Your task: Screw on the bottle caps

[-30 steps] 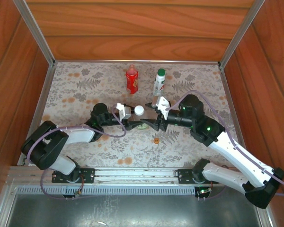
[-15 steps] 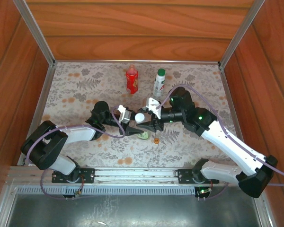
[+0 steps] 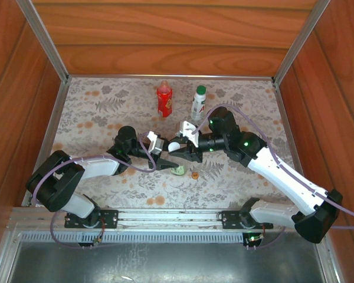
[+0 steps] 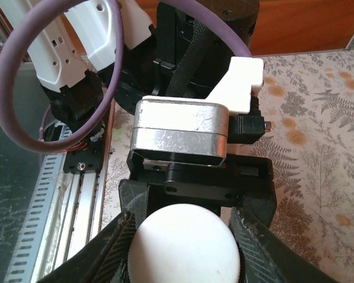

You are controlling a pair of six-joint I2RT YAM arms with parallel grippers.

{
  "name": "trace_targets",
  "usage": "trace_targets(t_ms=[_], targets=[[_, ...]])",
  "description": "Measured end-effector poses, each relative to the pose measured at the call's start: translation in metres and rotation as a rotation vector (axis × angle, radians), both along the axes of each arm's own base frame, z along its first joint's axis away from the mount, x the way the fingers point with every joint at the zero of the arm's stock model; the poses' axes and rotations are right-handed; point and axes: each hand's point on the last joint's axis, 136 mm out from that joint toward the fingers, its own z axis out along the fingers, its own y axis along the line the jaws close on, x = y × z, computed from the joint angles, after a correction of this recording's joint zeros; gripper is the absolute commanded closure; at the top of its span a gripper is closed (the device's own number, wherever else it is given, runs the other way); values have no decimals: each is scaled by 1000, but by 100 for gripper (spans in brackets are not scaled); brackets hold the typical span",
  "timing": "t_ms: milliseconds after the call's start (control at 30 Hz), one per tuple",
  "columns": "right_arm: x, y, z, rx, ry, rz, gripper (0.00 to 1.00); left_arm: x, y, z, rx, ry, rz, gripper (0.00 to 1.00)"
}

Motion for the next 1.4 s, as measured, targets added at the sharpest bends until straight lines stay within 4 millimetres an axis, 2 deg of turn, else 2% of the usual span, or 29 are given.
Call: trace_targets(t_ms=[67, 167, 267, 433, 633, 800, 867, 967, 1067, 1267, 1400], targets=[[1, 0, 0, -3, 3, -7, 74, 1, 0, -1, 2, 0, 8, 42], [7, -1, -2, -13, 2, -47, 95, 7, -2, -1, 2, -7, 43, 42], [28, -3, -6, -44, -7, -161, 89, 28, -5, -4, 12, -15, 166, 42], [66, -3, -19, -94, -30, -362, 89, 71, -6, -16, 44, -32, 410, 42], [90, -10, -30, -123, -35, -579, 90, 93, -3, -24, 80, -62, 556, 42], [104, -10, -42, -140, 14, -703, 84, 105, -1, -37, 126, -57, 624, 42], [104, -9, -42, -133, 13, -699, 76, 105, -1, -38, 130, -64, 627, 42], [96, -12, -35, -90, -25, -657, 54, 101, -2, -33, 111, -85, 608, 41], [77, -19, -26, -30, -67, -575, 39, 88, -1, -25, 80, -109, 550, 40], [44, -37, 13, 76, -184, -441, 34, 68, 6, -26, 68, -99, 437, 40], [33, -37, 26, 88, -197, -386, 35, 57, 4, -25, 60, -97, 370, 40]])
